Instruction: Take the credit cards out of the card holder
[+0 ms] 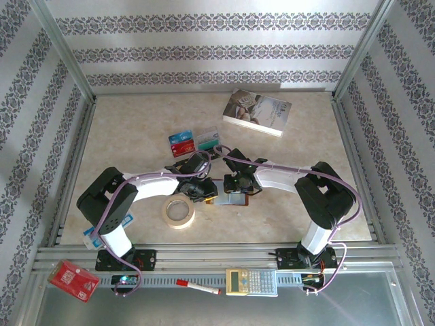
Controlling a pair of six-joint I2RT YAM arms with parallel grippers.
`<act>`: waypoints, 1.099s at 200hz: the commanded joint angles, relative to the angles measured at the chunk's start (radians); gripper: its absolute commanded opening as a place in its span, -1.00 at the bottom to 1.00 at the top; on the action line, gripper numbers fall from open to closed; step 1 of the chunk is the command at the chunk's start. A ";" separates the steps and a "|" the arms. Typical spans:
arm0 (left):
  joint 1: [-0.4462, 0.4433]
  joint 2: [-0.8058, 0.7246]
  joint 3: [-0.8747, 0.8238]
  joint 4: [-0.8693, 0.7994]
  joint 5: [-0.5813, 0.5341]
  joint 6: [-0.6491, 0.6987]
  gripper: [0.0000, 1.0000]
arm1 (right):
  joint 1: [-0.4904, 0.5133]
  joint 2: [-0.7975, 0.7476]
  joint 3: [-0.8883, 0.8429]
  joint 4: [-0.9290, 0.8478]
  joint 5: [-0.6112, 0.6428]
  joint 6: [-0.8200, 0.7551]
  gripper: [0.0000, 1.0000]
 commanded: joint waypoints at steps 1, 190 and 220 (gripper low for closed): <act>-0.008 0.011 0.024 0.144 0.079 0.009 -0.60 | -0.008 0.120 -0.084 -0.033 0.063 0.017 -0.44; -0.007 -0.032 0.017 0.109 0.054 0.051 -0.59 | -0.103 -0.026 -0.143 0.083 -0.134 0.015 -0.44; -0.007 -0.015 0.013 0.139 0.061 0.032 -0.47 | -0.135 -0.081 -0.163 0.144 -0.232 0.032 -0.44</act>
